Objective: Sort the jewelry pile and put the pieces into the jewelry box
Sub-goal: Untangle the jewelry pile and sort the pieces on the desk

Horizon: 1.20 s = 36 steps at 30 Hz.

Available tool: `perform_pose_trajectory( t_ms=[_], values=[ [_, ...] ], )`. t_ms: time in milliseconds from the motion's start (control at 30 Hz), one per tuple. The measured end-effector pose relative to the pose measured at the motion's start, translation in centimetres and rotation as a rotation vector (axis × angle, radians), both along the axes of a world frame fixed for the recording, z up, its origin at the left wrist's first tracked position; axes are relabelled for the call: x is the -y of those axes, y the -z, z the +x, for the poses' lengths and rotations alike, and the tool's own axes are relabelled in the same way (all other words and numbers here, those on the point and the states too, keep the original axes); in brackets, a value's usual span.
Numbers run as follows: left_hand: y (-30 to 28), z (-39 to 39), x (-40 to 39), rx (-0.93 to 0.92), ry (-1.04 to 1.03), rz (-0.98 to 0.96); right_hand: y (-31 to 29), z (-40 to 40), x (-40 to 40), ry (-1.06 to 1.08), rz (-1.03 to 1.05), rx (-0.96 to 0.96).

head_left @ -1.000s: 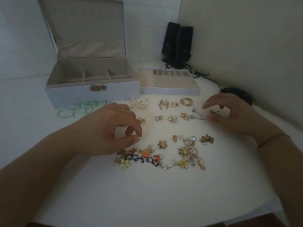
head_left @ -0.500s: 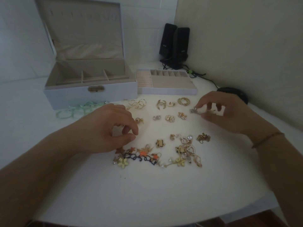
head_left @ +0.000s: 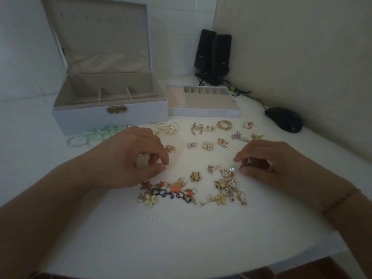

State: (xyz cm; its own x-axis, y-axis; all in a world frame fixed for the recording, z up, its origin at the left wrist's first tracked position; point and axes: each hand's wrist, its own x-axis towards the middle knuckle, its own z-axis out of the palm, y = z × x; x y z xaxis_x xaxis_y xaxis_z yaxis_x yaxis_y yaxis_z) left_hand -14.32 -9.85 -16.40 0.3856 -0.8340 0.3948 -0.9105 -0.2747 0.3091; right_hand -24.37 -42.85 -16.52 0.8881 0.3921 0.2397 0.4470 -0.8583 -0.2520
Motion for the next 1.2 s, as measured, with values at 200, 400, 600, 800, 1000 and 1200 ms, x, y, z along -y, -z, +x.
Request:
perform_pose_trajectory(
  t_ms=[200, 400, 600, 800, 1000, 1200],
  values=[
    [0.0, 0.1, -0.1, -0.002, -0.017, 0.001, 0.0, 0.2, 1.7, 0.040, -0.039, 0.071],
    [0.0, 0.0, -0.1, 0.008, -0.018, 0.004, -0.1, 0.7, 2.9, 0.195, 0.009, 0.138],
    [0.0, 0.1, 0.0, 0.001, -0.022, 0.003, -2.0, 0.2, -2.7, 0.021, -0.005, -0.115],
    [0.1, 0.2, -0.2, -0.007, -0.035, 0.001, -1.7, 0.4, -4.2, 0.101, 0.020, -0.179],
    [0.1, 0.2, -0.2, 0.005, -0.024, -0.002, -2.2, 0.1, -3.8, 0.142, 0.218, -0.250],
    [0.0, 0.1, -0.3, 0.003, -0.030, -0.003, -1.8, 1.0, -0.9, 0.394, 0.372, -0.054]
  ],
)
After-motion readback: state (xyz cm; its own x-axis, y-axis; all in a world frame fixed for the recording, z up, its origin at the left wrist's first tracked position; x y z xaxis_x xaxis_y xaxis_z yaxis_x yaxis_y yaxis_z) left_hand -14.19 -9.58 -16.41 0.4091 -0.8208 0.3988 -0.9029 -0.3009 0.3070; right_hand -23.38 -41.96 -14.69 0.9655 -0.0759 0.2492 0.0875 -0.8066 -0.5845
